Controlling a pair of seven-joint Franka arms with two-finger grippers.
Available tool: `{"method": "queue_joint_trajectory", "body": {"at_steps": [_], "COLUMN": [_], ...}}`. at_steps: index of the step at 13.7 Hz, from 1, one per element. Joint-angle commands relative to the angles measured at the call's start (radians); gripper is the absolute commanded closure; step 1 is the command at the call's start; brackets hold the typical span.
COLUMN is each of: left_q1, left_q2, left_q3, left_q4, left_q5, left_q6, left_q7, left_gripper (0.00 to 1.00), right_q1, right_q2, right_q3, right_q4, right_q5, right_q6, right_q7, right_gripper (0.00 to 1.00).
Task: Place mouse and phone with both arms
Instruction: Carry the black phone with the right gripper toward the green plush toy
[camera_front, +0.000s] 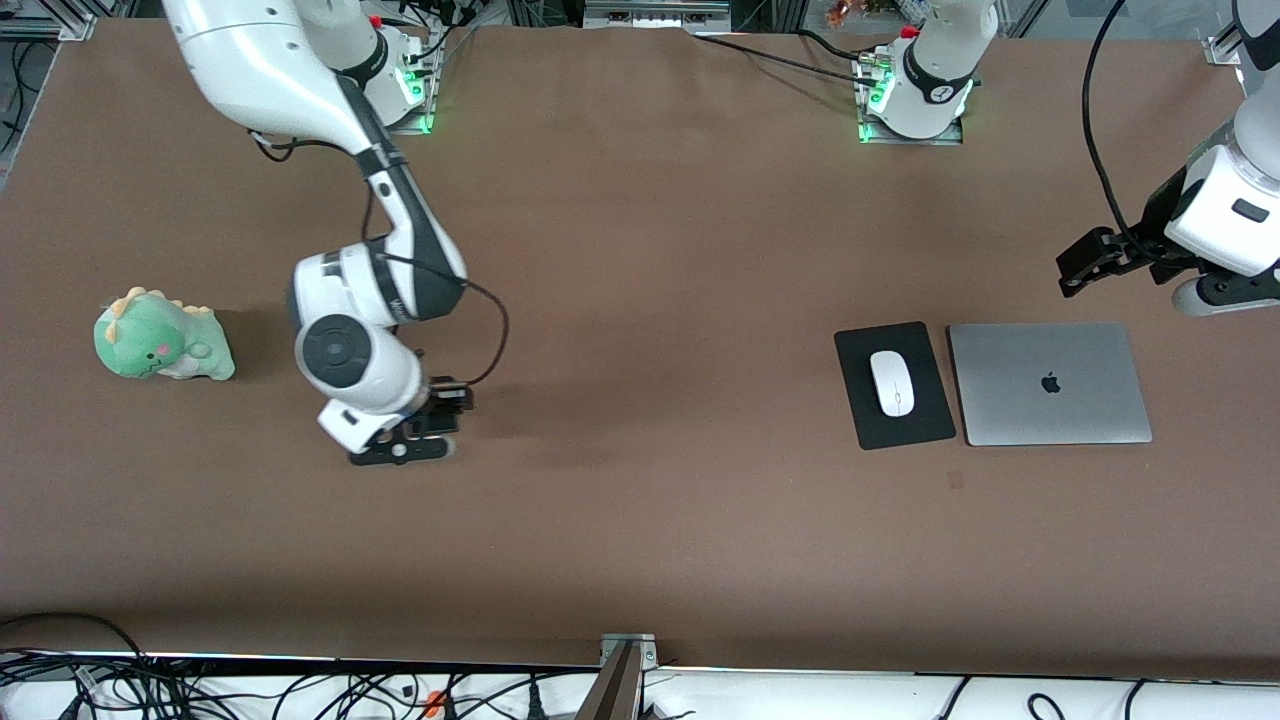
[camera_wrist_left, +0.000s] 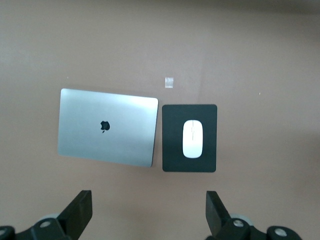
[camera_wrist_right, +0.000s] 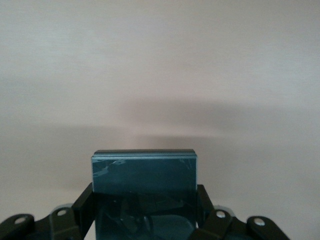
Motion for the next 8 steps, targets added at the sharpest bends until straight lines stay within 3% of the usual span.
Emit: {"method": "queue_joint_trajectory", "body": {"at_steps": [1,2,4,8], "left_q1": [-0.012,-0.043,-0.165,-0.377], "left_q2": [-0.021,-0.022,-0.034,-0.057], "left_q3": [0.006,0.033,0.175,0.390], "left_q4": [0.024,0.025,0.024,0.021], "left_q5": [-0.050,-0.063,-0.075,-0.083], "left_q6": [-0.053,-0.053,-0.056,-0.056], "left_q7": [0.044,0.044,0.046,0.046], "left_gripper": [0.00,0.00,0.00,0.00], "right_q1": [-0.094,-0.128,-0.180,-0.291], "right_q2": [-0.130,-0.173,-0.239,-0.249], "right_q3": [0.017,0.017,0.016,0.016], "right_q4": [-0.186,-0.281,-0.453,-0.619], "right_q5": [0.013,0.013,0.013,0.013], "right_q6": [0.065,0.144,0.305,0.531], "right_q7": [-0.098,-0.127,-0.188,-0.311], "right_gripper": [0.65,0.66,0.65,0.65]}}
